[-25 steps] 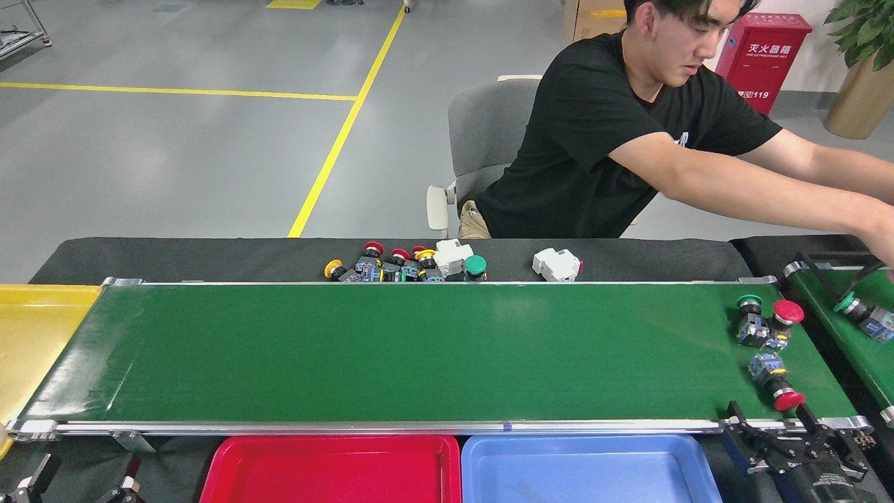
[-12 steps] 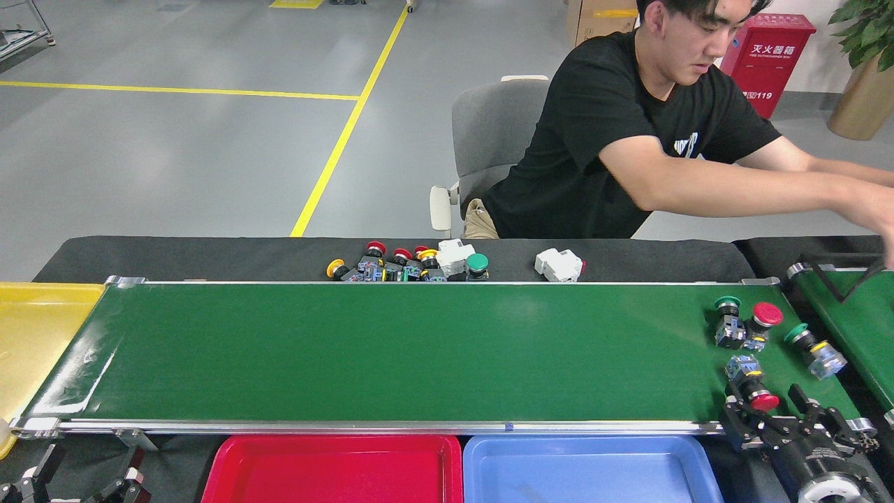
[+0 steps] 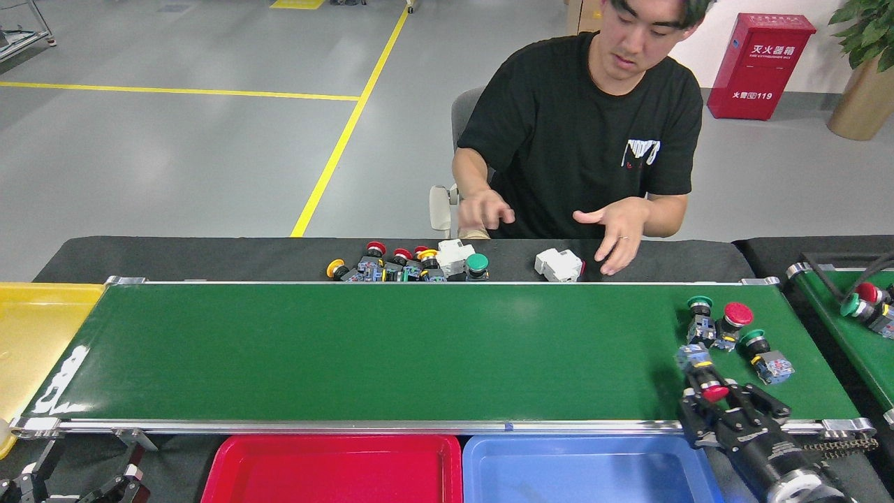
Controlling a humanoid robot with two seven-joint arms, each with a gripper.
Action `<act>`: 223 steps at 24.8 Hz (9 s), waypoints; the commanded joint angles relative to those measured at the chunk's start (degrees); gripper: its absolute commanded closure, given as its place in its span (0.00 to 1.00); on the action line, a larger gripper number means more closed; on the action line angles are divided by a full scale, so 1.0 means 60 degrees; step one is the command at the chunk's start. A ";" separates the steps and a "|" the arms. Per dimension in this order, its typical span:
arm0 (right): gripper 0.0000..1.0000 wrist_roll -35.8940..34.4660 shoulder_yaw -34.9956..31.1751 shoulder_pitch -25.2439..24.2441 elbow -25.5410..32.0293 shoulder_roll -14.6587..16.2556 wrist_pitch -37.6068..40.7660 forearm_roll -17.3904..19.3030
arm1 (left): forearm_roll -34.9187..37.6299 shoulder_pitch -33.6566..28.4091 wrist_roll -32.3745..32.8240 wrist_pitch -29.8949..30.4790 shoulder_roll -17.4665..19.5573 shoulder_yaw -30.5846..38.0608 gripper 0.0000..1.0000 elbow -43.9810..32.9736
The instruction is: Pick switch part from conveyor to tray
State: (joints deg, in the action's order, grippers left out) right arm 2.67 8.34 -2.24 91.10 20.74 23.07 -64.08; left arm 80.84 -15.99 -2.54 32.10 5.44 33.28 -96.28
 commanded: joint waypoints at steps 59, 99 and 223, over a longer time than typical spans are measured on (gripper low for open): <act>0.03 -0.0576 0.1129 0.3039 -0.3596 -0.3324 -0.7126 -0.1492 | 0.0194 0.0277 0.0013 -0.0003 0.0441 -0.0171 0.00 -0.0051; 0.00 -0.0152 0.4074 0.0915 -0.0242 -0.3573 -0.0915 -0.1873 | 0.0179 0.0658 0.0013 -0.0090 0.0558 -0.0874 0.00 0.0095; 0.98 -0.0166 0.0924 0.0931 -0.0858 -0.3603 -0.3919 -0.2239 | 0.0589 0.0028 0.1741 0.1432 0.0353 -0.4990 0.69 -0.0960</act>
State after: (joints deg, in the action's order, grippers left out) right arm 1.83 13.81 3.82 83.40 -1.12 -4.43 -77.62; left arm 84.73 -15.10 8.21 35.15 7.41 2.17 -100.51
